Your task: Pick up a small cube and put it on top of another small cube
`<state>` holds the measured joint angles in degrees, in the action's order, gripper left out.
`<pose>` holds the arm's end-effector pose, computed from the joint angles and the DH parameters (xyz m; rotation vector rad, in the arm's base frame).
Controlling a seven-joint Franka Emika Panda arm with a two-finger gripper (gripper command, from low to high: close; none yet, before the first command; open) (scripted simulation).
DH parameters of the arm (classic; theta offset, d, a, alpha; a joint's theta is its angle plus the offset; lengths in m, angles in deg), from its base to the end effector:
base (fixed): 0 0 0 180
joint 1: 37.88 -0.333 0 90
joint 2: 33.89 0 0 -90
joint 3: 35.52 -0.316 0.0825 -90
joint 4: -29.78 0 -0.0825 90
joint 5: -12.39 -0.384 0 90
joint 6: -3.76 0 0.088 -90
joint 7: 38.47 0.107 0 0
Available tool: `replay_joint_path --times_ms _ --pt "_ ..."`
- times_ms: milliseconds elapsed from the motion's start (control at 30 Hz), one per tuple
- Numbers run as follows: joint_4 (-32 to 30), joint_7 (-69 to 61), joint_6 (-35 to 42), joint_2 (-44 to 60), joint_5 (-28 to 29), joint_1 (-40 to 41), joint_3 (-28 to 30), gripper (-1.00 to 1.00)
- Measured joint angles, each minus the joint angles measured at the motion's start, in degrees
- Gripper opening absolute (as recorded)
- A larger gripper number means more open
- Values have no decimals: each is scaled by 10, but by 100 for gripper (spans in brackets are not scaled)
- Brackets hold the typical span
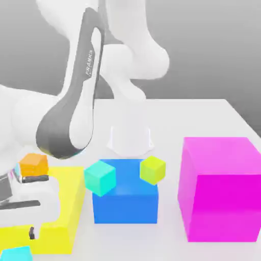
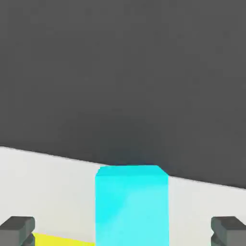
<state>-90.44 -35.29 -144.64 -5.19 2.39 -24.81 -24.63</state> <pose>0.5296 -0.2395 0.1817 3.0013 -0.9274 0.0084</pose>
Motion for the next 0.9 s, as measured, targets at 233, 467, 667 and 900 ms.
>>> replay_joint_path --times_ms 233,467,667,900 --pt "12 -12 -39 54 -15 13 -15 -100" --pt "-6 4 15 -17 5 -2 4 -100" --pt "-86 121 57 -141 28 -47 24 -100" --pt "-188 287 99 -290 77 -82 23 -100"
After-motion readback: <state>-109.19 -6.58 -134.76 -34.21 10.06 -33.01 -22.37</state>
